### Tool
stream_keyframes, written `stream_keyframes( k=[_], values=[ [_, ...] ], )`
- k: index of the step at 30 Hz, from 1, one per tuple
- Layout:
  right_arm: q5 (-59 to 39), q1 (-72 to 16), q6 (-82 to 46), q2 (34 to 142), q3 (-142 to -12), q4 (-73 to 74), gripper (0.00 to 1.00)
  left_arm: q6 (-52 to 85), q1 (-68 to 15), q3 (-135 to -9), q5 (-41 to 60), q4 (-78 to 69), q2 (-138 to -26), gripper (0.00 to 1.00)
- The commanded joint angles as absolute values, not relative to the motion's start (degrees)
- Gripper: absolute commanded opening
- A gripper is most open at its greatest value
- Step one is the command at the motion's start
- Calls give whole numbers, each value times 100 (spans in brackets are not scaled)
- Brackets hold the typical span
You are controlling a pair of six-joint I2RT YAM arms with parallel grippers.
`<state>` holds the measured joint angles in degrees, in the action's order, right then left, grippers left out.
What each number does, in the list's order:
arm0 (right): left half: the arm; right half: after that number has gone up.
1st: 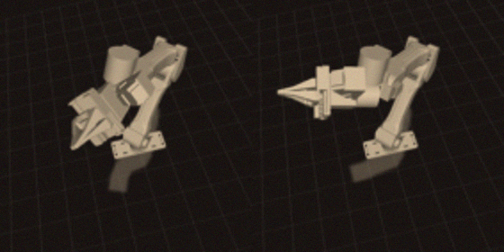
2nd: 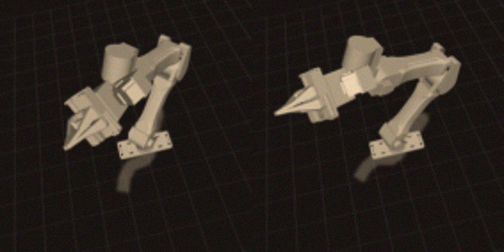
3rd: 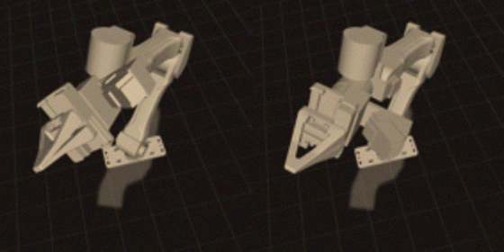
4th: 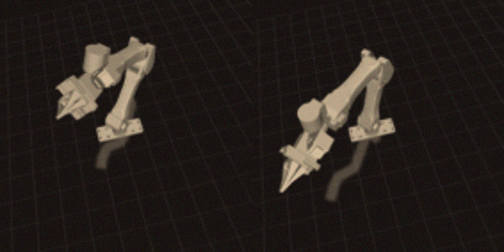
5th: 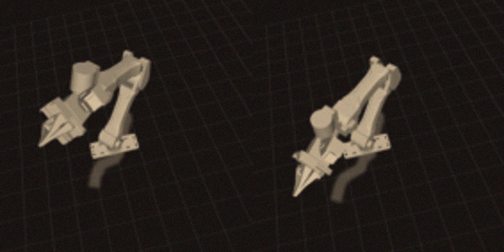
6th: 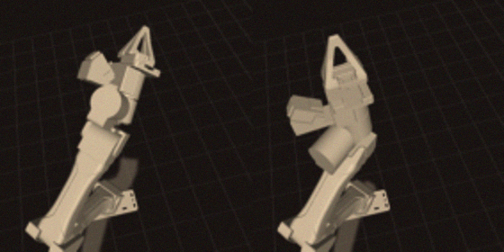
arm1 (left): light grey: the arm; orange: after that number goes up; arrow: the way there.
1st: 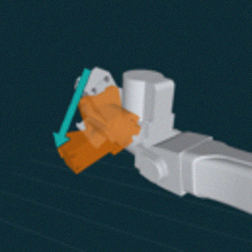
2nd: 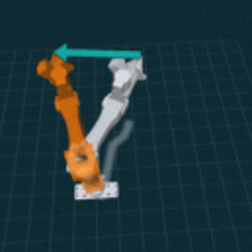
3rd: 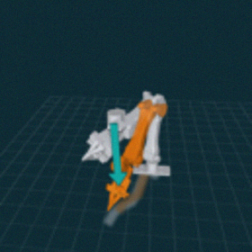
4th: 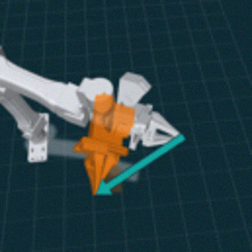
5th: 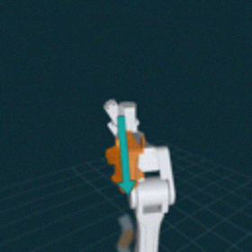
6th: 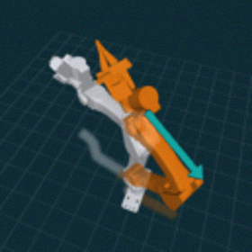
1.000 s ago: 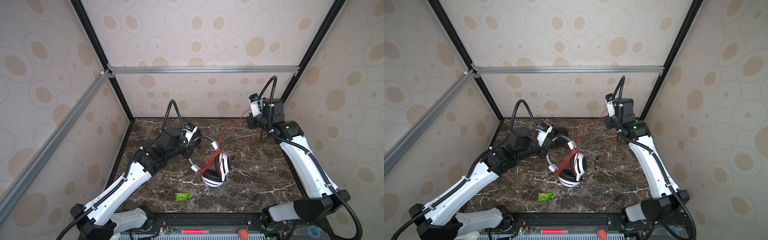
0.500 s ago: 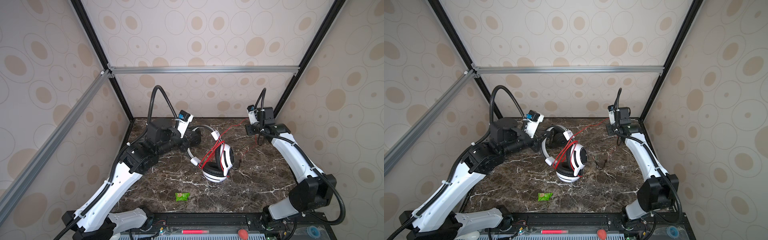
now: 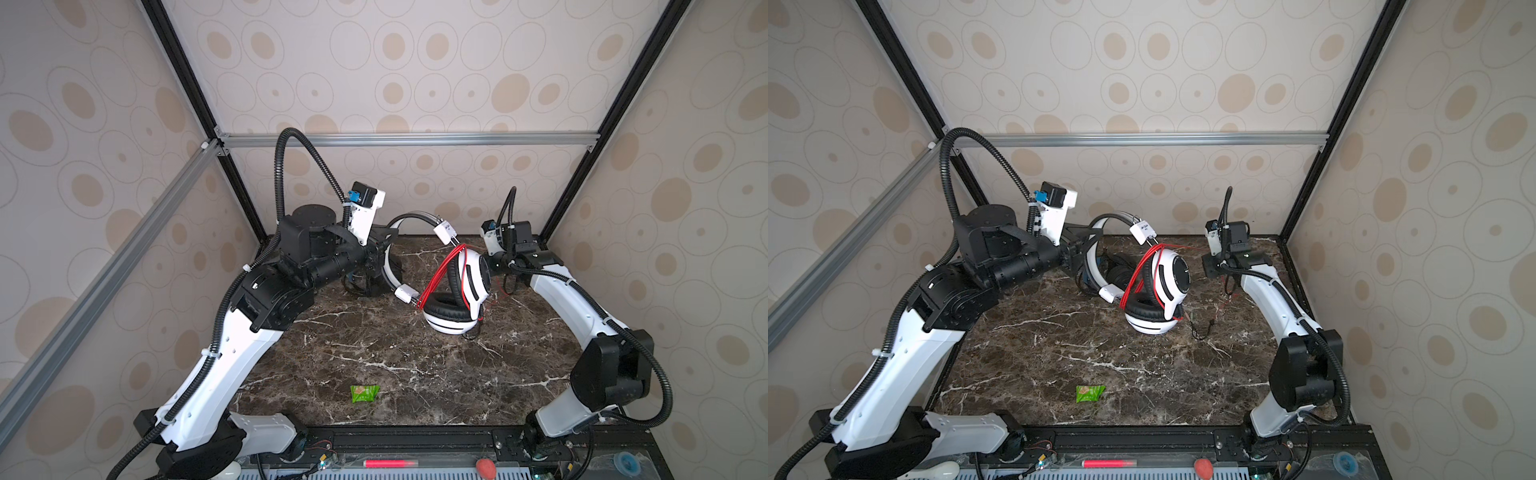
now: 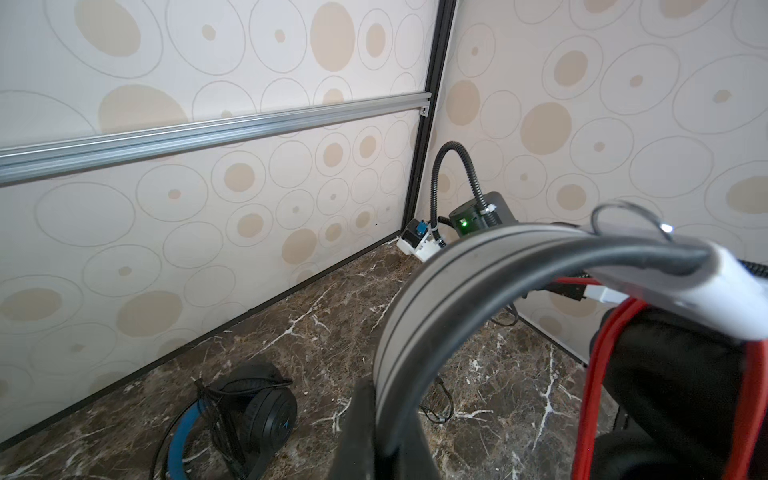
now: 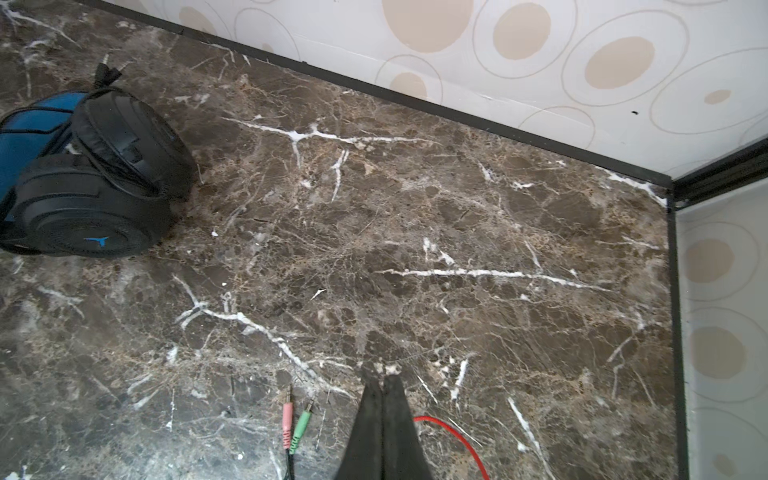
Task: Wrap the headphones
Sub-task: 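Raise the white headset with the left gripper while the right gripper pulls the cable down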
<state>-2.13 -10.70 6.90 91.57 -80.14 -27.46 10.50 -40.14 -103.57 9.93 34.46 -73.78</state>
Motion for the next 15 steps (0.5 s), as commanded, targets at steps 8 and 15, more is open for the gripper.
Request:
stream_keyframes(
  k=[8, 15],
  values=[
    [-574, -1573, 115, 8447, -7298, -1922, 0, 2131, -4034, -10820, 1090, 807, -7599, 0],
    [-855, -1891, -499, 7790, -6412, -935, 0, 2528, -4033, -10840, 226, -271, -7931, 0]
  ],
)
